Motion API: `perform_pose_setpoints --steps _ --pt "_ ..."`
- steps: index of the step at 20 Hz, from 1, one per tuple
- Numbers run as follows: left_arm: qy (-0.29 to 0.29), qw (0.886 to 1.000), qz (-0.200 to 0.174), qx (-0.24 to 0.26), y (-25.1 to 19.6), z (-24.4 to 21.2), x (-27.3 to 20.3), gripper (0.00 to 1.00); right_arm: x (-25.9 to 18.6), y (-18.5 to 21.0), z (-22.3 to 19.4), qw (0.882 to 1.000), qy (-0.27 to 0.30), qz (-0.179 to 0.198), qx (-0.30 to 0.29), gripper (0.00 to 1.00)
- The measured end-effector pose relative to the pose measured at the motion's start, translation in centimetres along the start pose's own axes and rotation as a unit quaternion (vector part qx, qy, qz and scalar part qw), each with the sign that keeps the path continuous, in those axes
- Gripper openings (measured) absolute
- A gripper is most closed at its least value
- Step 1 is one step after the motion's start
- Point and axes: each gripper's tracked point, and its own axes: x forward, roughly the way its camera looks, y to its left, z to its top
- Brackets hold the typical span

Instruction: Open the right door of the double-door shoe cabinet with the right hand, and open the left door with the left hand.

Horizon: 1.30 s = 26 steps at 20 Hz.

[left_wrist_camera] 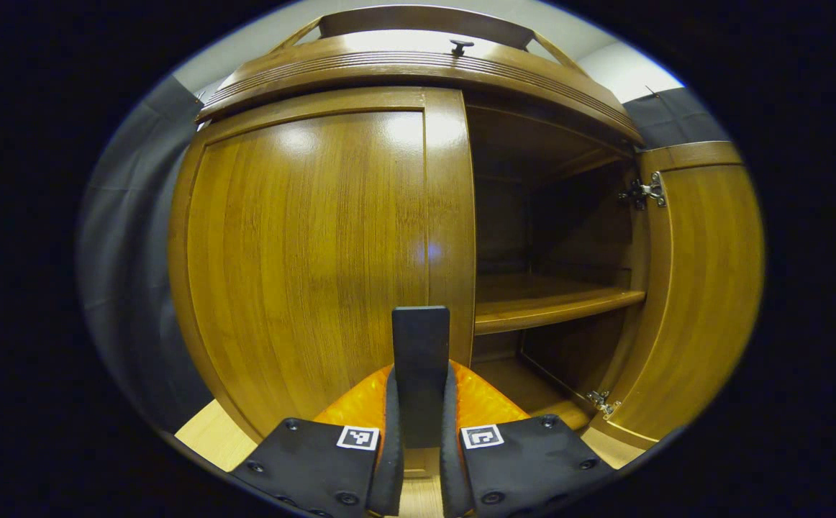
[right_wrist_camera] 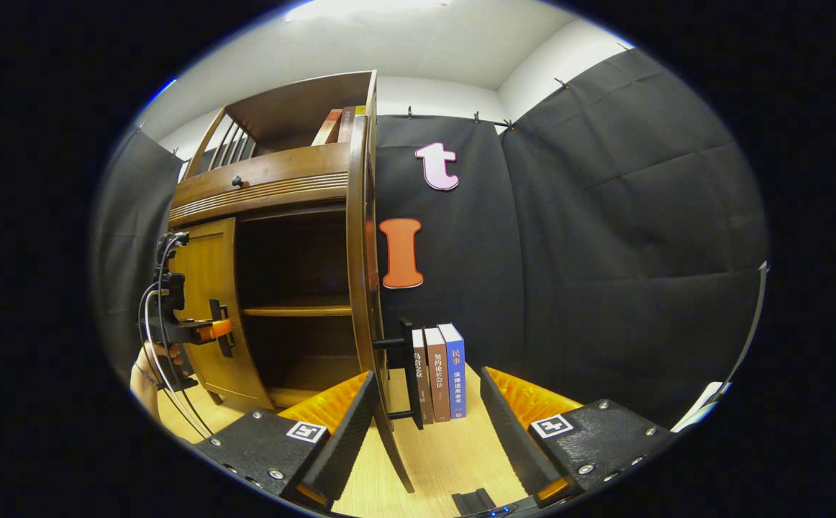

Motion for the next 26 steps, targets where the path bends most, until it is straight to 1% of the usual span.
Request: perform_pose_setpoints --steps 1,2,4,9,11,12,14,15,17,18,19,20,26 --pt "0.001 1.0 -0.007 -0.001 0.0 0.0 -0.6 0.3 0.0 0.1 0.2 1.0 0.0 0.0 0.0 0.88" --pt "0.002 1.0 -0.014 -0.001 0.0 0.0 -1.3 0.28 -0.1 0.3 0.2 1.0 -0.001 0.0 0.0 0.88" --pt "0.003 1.0 -0.026 -0.005 0.1 0.0 -2.8 0.3 -0.2 0.8 0.4 1.0 -0.001 0.0 0.001 0.88" --pt "0.006 0.999 -0.053 -0.002 0.8 0.0 -6.3 0.26 -1.0 2.6 0.7 1.0 -0.002 0.008 0.005 0.88" --pt "0.005 0.998 -0.06 -0.001 1.2 -0.1 -7.7 0.26 -1.1 3.1 0.8 1.0 -0.002 0.008 0.004 0.88" --pt "0.006 0.998 -0.062 0.0 1.5 -0.2 -8.4 0.28 -1.3 3.5 0.9 1.0 -0.001 0.009 0.003 0.99" --pt "0.006 0.998 -0.066 0.0 2.0 -0.2 -9.9 0.28 -1.4 4.5 1.2 1.0 0.0 0.014 0.004 0.99" --pt "0.006 0.998 -0.068 0.0 2.3 -0.2 -10.7 0.26 -1.4 4.8 1.2 1.0 0.001 0.017 0.004 0.99" --pt "0.006 0.997 -0.072 0.0 3.0 -0.2 -11.9 0.28 -1.5 5.8 1.2 1.0 0.003 0.023 0.007 0.99" --pt "0.006 0.997 -0.074 0.0 3.4 -0.2 -12.6 0.26 -1.5 6.3 1.3 1.0 0.004 0.025 0.008 0.99" --pt "0.007 0.997 -0.075 -0.001 3.7 -0.1 -13.5 0.29 -1.4 6.7 1.2 1.0 0.005 0.028 0.008 0.99" --pt "0.006 0.997 -0.076 -0.002 4.2 -0.2 -14.2 0.29 -1.4 7.1 1.1 0.999 0.007 0.031 0.009 0.99" --pt "0.003 0.998 -0.068 -0.004 6.9 0.1 -17.9 0.29 -1.6 9.9 1.2 0.999 0.006 0.049 0.006 0.99"
